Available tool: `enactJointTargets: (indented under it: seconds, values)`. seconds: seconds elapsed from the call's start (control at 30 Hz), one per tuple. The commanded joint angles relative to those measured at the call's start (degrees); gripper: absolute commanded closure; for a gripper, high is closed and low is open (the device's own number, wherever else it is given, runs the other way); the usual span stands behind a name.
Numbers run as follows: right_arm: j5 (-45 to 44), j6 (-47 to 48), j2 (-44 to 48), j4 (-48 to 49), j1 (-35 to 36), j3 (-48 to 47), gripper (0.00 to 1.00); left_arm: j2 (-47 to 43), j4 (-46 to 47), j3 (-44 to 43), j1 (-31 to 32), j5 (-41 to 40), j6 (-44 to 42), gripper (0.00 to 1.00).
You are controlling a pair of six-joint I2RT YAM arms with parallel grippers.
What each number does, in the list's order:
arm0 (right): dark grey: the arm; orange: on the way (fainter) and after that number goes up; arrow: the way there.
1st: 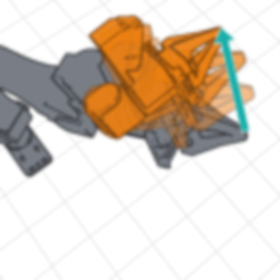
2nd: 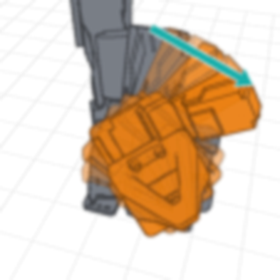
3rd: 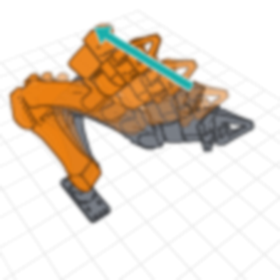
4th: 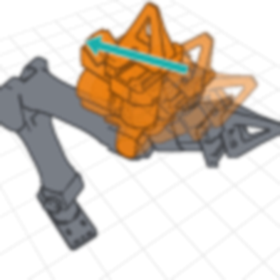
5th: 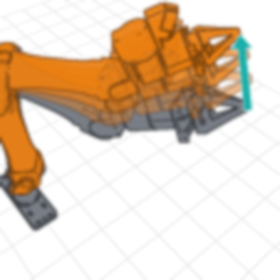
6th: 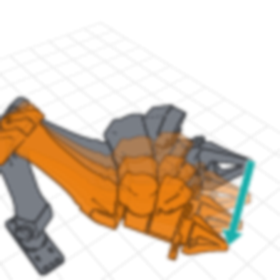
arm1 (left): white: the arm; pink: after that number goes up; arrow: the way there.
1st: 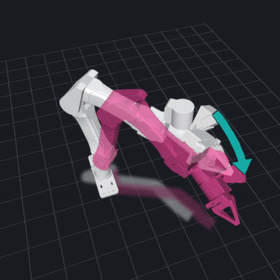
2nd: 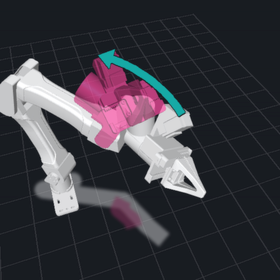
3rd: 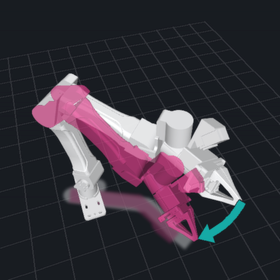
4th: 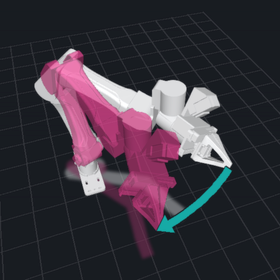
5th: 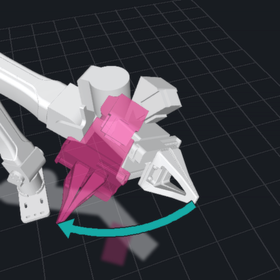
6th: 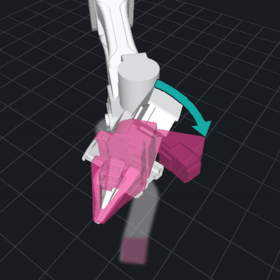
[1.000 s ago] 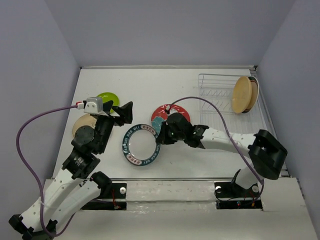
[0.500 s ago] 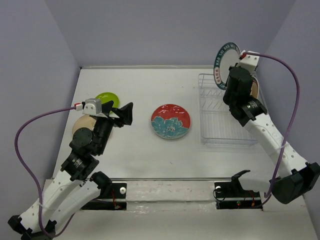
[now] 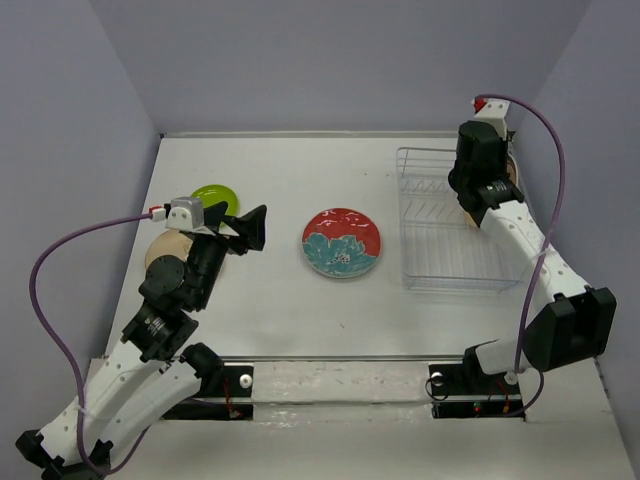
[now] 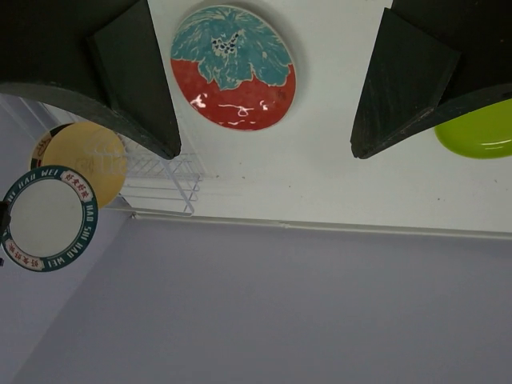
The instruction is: Load the plates into the dish rack
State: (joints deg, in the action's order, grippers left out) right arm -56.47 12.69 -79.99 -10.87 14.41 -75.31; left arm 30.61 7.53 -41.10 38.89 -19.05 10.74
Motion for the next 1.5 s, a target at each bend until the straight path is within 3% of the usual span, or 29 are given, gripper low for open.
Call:
enactJointTargets:
  seconds: [0.0,0.47,0.7,0.87,0.9,1.0,1.17,1.47]
  values:
    - [1.1,-2.3,-0.2,3.6,-1.6,1.1,0.93,0.1,3.4,-0.1,0.3,-0.2,-0.8,0.01]
    - [8.5,-10.8,-2.5,0.4,-2.1,6.6,0.93,3.7,2.4,-0.6,0.3,0.9,0.7,0.01]
    - [10.6,-15.8,-5.2,-1.0,-2.1,8.7,0.93,11.3,0.4,-2.5,0.4,7.2,3.1,0.01]
    - [12.3,-19.2,-5.8,-2.1,-2.1,8.3,0.77,18.3,-1.9,-4.2,0.0,10.5,6.0,0.01]
    - [13.1,-19.4,-5.9,-2.4,-2.1,8.2,0.63,21.2,-2.4,-4.4,-0.2,11.7,7.0,0.01]
    - [13.4,-20.2,-5.7,-4.5,-2.1,6.9,0.42,27.4,-4.5,-6.1,-0.5,13.5,8.7,0.04]
    - [20.2,-22.7,1.7,-5.5,-2.1,7.6,0.31,33.6,-6.6,-7.8,-1.4,13.6,11.7,0.07]
    - [48.0,-28.6,19.3,1.5,-1.6,17.8,0.26,45.8,-3.2,-5.7,-6.7,18.8,21.9,0.23]
